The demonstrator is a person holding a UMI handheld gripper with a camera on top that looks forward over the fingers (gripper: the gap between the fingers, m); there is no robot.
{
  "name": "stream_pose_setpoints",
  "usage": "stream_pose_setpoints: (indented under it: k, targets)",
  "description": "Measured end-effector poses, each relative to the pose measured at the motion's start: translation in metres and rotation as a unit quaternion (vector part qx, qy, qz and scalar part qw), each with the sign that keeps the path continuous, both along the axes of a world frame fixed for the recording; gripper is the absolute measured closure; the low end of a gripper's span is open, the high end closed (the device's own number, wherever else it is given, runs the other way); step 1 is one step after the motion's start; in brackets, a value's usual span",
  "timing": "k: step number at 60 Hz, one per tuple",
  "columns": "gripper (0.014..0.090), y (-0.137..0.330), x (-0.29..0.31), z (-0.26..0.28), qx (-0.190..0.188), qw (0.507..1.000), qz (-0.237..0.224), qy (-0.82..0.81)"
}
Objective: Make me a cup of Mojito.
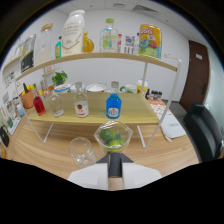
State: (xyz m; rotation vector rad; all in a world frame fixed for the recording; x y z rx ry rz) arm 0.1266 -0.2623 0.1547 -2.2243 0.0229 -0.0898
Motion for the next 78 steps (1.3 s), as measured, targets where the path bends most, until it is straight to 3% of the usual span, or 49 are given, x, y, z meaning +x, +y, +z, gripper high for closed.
stream_pose_setpoints:
  k: [16, 32, 48, 60, 78]
  targets:
    - [0.0884, 0.023, 0.006, 0.026, 0.074, 0.977, 0.046, -0.195]
    - [0.0886, 0.043, -0.001, 0.054, 0.122, 0.890, 0.145, -0.415]
    - [0.0886, 0.049, -0.015, 0.053, 0.136, 0.753, 0.246, -0.595]
    - [0.0885, 0.057, -0.027, 0.052, 0.144, 0.658, 0.297, -0.677]
    - [0.0888, 0.059, -0.031, 0.044, 0.147, 0.595, 0.335, -0.716]
